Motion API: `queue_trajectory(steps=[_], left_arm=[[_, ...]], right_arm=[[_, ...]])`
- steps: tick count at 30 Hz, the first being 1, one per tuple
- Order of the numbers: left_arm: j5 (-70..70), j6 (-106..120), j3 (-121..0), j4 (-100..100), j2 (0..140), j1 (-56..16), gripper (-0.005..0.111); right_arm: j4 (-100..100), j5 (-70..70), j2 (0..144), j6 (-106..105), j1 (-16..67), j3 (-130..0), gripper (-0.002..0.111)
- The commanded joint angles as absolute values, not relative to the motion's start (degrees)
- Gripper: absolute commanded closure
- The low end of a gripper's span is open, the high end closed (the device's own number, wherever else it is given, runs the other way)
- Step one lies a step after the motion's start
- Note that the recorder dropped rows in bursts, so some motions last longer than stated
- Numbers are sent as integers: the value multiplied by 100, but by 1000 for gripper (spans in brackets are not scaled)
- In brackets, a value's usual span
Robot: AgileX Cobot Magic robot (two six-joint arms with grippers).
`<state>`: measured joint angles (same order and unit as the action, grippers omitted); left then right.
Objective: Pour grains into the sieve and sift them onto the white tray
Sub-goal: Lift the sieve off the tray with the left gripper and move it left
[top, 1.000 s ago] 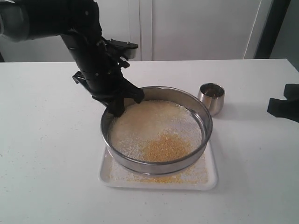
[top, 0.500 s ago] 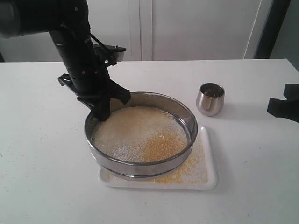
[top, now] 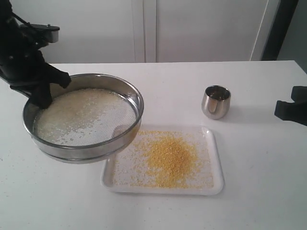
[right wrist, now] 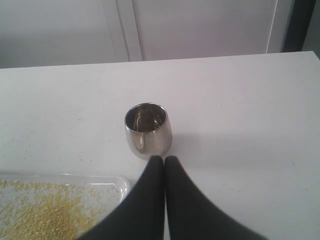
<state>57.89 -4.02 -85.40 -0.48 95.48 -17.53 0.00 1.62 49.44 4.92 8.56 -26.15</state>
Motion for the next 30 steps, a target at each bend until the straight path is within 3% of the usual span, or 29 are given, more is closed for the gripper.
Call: queue_trajectory(steps=[1,9,21,30], left_arm=[[5160,-402,-8533,-304,9433,-1418,107],[4228,0,-8633,-402,9996,-1208,107],[4510,199,-10555,-414,11811,-1149,107],[4734,199,-11143,-414,12323,-909,107]], right_arm=[[0,119,4924,478,860,-2596,108],[0,129,4924,478,860,-2596,108],[0,120,4924,478,860,-2596,108],[0,120,4924,478,860,-2596,108]])
